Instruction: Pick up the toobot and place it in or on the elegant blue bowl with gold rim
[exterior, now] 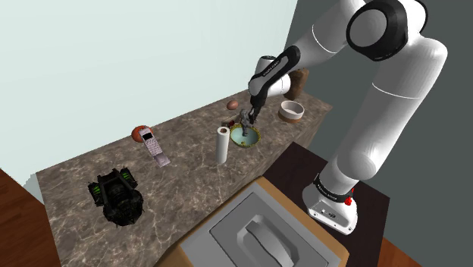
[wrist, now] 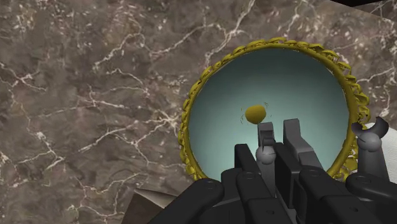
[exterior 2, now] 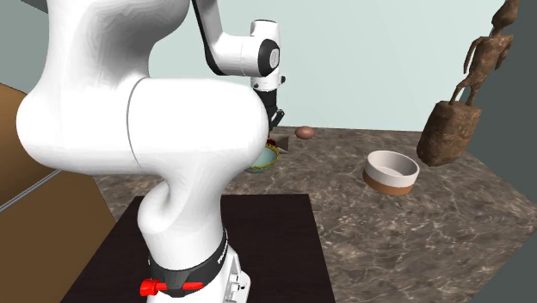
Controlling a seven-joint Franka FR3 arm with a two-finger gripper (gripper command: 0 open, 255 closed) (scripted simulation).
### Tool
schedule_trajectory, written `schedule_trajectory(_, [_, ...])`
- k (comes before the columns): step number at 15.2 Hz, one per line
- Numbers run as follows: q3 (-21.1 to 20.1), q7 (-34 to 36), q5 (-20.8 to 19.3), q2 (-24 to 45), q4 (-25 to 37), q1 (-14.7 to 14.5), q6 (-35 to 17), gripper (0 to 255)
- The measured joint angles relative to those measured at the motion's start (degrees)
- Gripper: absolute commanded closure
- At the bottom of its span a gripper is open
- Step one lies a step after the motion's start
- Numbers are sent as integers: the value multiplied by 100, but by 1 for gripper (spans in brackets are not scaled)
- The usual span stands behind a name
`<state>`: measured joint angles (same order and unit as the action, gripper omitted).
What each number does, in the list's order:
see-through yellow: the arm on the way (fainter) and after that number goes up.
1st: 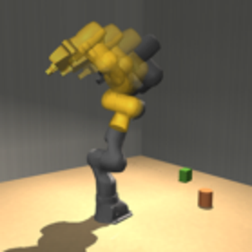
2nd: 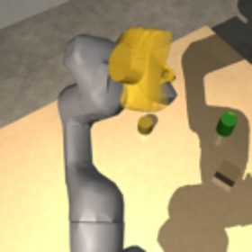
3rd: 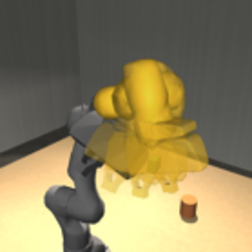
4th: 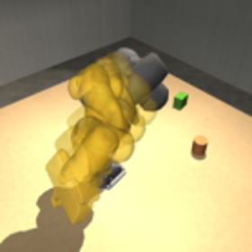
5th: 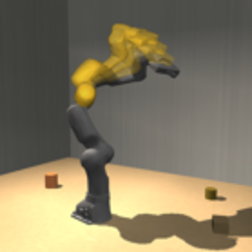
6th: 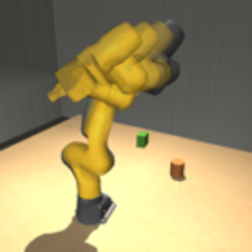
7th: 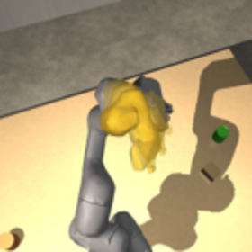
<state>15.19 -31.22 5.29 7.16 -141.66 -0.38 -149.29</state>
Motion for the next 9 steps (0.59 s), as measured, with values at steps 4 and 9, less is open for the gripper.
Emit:
schedule_trajectory(4, [0,0,1,0,0,0,-1,0])
schedule_trajectory(9, [20,40,-61,-107,-13,-7,87,0])
